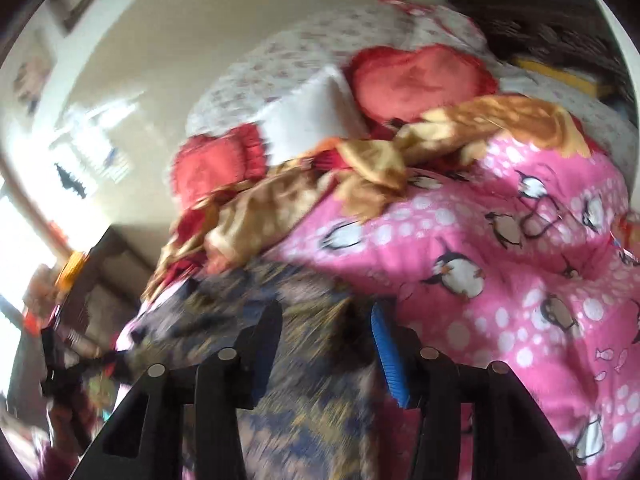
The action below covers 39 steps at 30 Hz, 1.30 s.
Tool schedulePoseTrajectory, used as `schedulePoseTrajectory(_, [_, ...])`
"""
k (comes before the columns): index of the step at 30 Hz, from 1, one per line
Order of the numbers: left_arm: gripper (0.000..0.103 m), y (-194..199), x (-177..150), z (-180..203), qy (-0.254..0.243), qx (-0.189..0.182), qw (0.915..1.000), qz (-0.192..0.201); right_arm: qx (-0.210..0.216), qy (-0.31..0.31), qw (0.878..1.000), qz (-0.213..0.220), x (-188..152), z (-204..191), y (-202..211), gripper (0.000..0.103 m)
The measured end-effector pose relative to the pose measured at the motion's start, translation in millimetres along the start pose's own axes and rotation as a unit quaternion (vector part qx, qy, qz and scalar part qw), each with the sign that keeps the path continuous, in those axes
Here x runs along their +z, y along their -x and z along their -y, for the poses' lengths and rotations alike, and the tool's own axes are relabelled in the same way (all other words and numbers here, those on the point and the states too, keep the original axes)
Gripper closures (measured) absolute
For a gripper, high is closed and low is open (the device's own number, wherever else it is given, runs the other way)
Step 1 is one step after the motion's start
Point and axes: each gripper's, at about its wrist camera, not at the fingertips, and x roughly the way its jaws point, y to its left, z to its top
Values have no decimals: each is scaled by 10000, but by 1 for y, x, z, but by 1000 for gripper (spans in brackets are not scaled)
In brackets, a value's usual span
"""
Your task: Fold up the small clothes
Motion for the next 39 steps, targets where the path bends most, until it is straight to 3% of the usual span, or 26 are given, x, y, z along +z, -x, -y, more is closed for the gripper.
schedulePoseTrajectory(2, [31,19,-9,6,-232,31,9995,235,-102,672,9974,-238,-16,-22,2,63])
schedulePoseTrajectory(4, [31,29,-26,15,-506,8,9985,203,-73,1252,9906,-552,-36,-41,-7,65])
schedulePoseTrajectory(8, [31,8,-62,36,-1169,31,9924,-387,-381,1844,9762,-1075,-67,-55,-48,66])
schedulePoseTrajectory(11, [32,-31,-78,50,-1715,521,9802,-842,-469,1944,9741,-1053,-68,-61,-77,66])
schedulePoseTrajectory(13, [32,-50,-67,51,-1776,610,9778,-926,-496,2072,9737,-808,-56,-70,-88,66])
schedulePoseTrajectory(18, [32,-64,7,37,-1064,359,9923,-516,-489,1869,9807,-314,-5,-83,-110,66])
schedulePoseTrajectory(23, [32,-53,58,8,-25,297,9995,45,-683,1020,9923,-190,29,-61,-121,66])
schedulePoseTrajectory(26, [32,-35,55,6,-23,108,9999,127,-425,880,9952,25,25,-55,-94,65])
schedulePoseTrajectory(28, [32,-26,41,8,-272,200,9993,157,-570,1089,9924,56,16,-55,-77,64])
schedulePoseTrajectory(32, [32,-46,19,8,-464,464,9976,-197,-988,1347,9851,-416,-2,-41,-86,64])
schedulePoseTrajectory(33, [32,-61,16,5,-416,630,9964,-389,-1155,1301,9834,-513,-2,-34,-95,64])
schedulePoseTrajectory(35, [31,-78,11,-1,-287,658,9956,-599,-1105,1003,9870,-596,1,-19,-106,64])
schedulePoseTrajectory(39, [32,-73,3,-24,441,253,9962,-703,-975,835,9903,-530,7,-24,-86,60])
